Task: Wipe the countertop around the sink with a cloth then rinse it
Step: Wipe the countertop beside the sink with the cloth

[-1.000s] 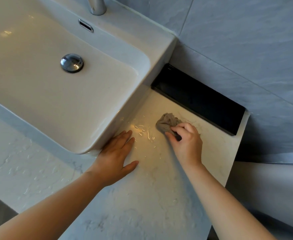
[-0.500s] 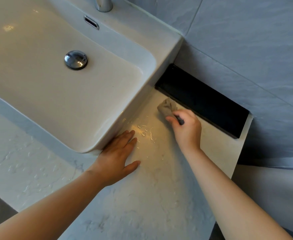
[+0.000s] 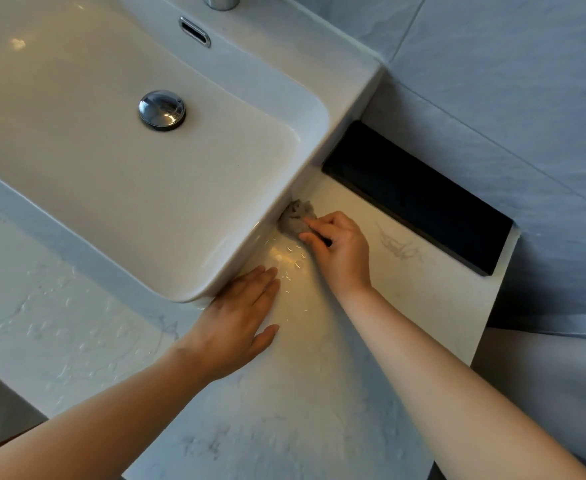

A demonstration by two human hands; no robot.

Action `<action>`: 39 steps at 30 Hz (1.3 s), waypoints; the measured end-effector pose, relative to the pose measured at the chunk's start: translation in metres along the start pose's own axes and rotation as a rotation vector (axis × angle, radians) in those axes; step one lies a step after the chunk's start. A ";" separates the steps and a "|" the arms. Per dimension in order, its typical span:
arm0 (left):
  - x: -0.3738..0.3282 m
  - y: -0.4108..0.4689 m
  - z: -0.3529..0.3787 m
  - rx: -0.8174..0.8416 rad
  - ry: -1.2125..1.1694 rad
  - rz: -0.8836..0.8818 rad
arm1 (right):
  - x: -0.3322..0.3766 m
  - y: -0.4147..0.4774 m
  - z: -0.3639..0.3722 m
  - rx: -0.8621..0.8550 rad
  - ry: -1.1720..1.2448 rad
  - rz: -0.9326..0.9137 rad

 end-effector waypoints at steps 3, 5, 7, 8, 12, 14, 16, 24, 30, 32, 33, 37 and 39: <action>0.002 -0.023 -0.001 -0.023 -0.009 0.023 | 0.012 -0.018 0.001 0.150 0.040 -0.009; 0.004 -0.038 0.000 0.001 0.003 0.013 | 0.016 -0.020 -0.007 0.086 0.053 0.036; 0.008 -0.048 0.003 0.028 0.018 -0.005 | 0.014 -0.011 -0.018 -0.084 0.030 0.110; 0.010 -0.052 0.005 0.039 0.024 -0.016 | 0.011 -0.003 -0.022 -0.146 -0.002 0.145; 0.018 -0.062 0.010 0.058 0.066 -0.054 | 0.004 0.026 -0.012 -0.152 -0.134 0.219; 0.020 -0.065 0.011 0.052 0.063 -0.051 | 0.007 0.026 0.002 -0.150 -0.134 0.245; 0.022 -0.067 0.012 0.044 0.038 -0.045 | 0.014 0.018 0.013 -0.166 -0.095 0.244; 0.028 -0.068 0.014 0.029 -0.022 -0.002 | 0.032 -0.034 0.019 0.112 -0.062 -0.004; 0.027 -0.069 0.014 0.054 -0.009 -0.017 | 0.039 -0.031 -0.009 0.164 0.079 0.071; 0.026 -0.069 0.014 0.058 -0.005 -0.020 | 0.030 -0.015 -0.022 0.007 -0.002 0.091; 0.026 -0.068 0.014 0.059 -0.002 -0.021 | 0.023 -0.006 -0.025 -0.050 -0.042 0.109; 0.026 -0.069 0.015 0.056 -0.003 -0.024 | -0.004 0.032 -0.027 -0.201 -0.114 0.233; 0.026 -0.069 0.015 0.047 -0.008 -0.024 | -0.009 0.041 -0.017 -0.166 -0.129 0.244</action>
Point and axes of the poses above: each hand's wrist, its own y-axis towards the middle knuckle, its own z-axis out of the palm, x = y × z, the point moved 1 cm from there along y, towards the middle knuckle, and after that the axes turned 7 degrees about x, right-handed, at the moved point
